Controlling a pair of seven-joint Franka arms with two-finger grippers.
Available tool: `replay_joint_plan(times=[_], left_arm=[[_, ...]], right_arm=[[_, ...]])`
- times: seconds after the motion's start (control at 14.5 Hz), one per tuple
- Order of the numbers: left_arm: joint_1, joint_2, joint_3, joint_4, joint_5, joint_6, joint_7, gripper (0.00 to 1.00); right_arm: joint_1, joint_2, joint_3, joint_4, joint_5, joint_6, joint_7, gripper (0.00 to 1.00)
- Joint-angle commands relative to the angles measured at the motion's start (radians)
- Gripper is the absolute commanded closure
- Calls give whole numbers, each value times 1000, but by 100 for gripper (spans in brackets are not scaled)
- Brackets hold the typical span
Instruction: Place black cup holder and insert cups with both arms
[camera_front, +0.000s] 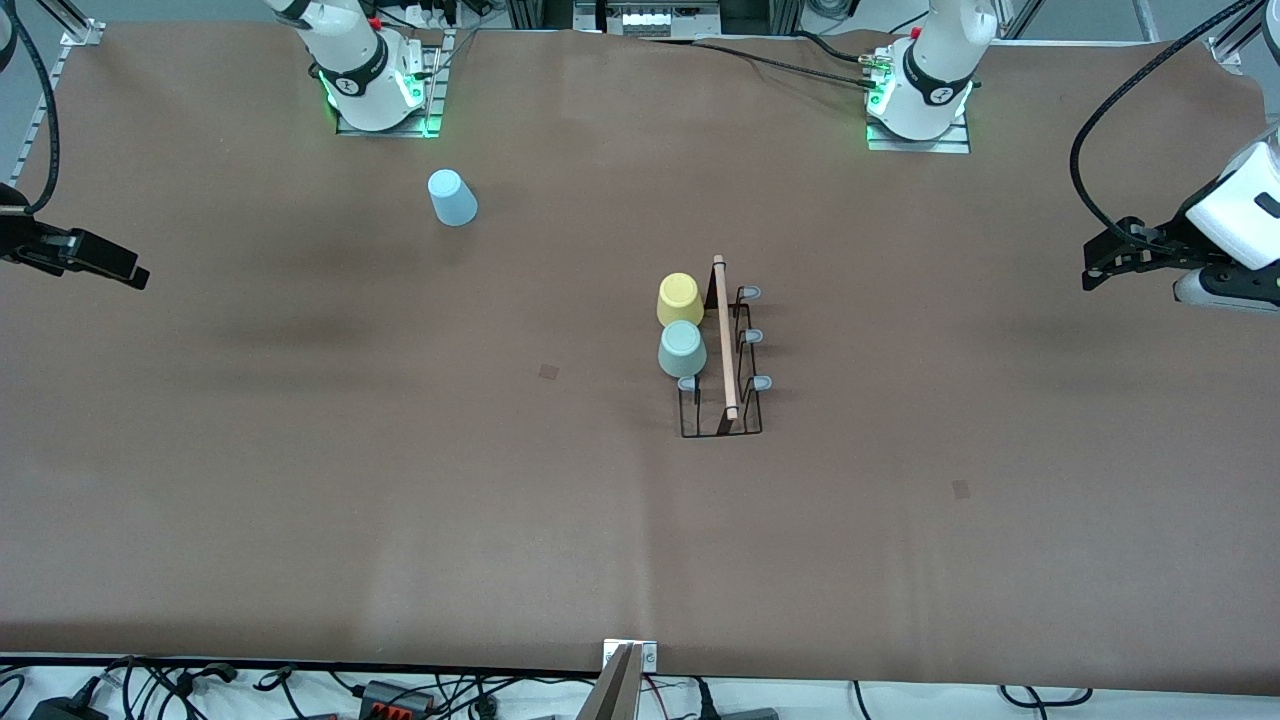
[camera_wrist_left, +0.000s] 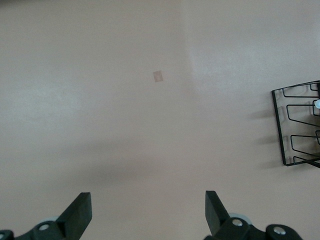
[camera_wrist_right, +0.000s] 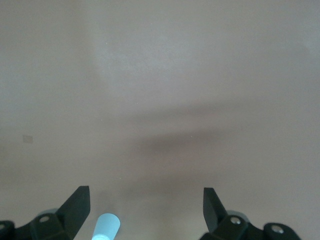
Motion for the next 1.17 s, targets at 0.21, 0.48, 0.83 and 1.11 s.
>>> replay_joint_plan(times=[0.21, 0.48, 0.83, 1.11], left_arm=[[3, -19, 2, -19, -2, 3, 21, 0], [4, -19, 3, -19, -1, 3, 21, 0], [4, -19, 3, -19, -1, 3, 21, 0], [4, -19, 3, -19, -1, 3, 21, 0]], right_arm=[[1, -34, 5, -5, -6, -12, -14, 0], [1, -11, -13, -5, -2, 30, -36, 0], [-2, -8, -13, 1, -6, 30, -45, 0], [-4, -2, -8, 12, -8, 30, -45, 0]])
